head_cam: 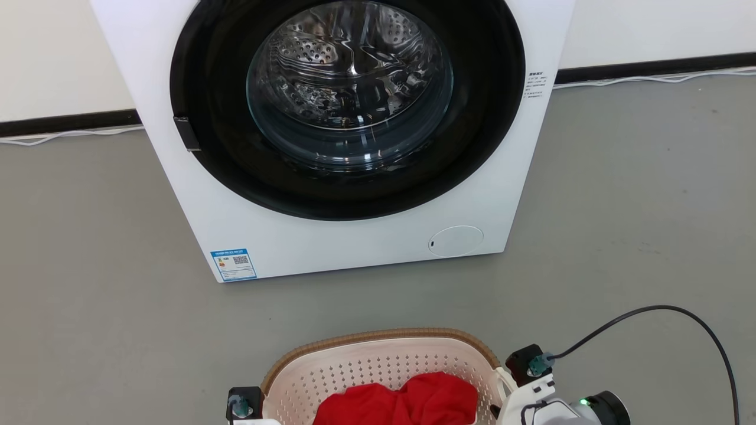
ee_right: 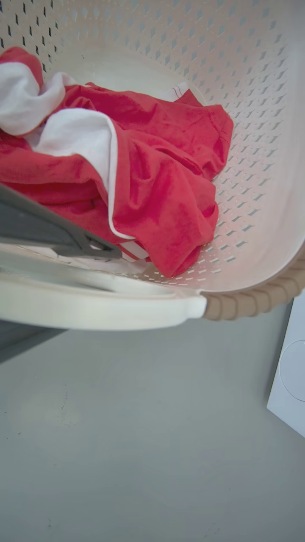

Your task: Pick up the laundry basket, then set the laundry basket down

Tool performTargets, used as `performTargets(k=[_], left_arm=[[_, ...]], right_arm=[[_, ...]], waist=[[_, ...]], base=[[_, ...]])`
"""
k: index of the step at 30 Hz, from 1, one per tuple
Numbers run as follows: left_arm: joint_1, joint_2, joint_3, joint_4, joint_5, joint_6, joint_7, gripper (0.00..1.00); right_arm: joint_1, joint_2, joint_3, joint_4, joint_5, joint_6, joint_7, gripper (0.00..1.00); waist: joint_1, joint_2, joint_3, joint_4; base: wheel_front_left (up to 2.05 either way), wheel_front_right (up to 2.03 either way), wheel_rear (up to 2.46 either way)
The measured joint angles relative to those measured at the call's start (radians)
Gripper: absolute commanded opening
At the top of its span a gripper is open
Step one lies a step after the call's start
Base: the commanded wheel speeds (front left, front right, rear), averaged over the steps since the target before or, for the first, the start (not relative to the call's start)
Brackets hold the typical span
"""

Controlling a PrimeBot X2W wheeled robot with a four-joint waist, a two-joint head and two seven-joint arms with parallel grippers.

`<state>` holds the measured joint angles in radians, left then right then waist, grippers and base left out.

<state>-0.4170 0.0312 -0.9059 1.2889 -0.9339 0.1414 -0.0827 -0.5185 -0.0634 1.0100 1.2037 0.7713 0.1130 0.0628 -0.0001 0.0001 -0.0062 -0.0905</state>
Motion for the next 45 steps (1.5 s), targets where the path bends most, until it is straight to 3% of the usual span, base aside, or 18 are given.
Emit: performTargets(k=[31, 45], left_arm=[[-0.002, 0.002, -0.047, 0.001, -0.045, -0.001, -0.012, 0.0], [-0.201, 0.005, -0.041, 0.001, -0.051, 0.027, -0.104, 0.0]], right_arm=[[-0.02, 0.0, 0.066, 0.011, 0.053, 0.0, -0.014, 0.0], [-0.198, -0.005, 0.059, 0.044, 0.053, 0.0, -0.161, 0.0]], waist=[[0.0001, 0.0, 0.03, -0.004], [0.0001, 0.0, 0.245, -0.013]], base=[[0.0, 0.0, 0.0], [0.0, 0.0, 0.0]])
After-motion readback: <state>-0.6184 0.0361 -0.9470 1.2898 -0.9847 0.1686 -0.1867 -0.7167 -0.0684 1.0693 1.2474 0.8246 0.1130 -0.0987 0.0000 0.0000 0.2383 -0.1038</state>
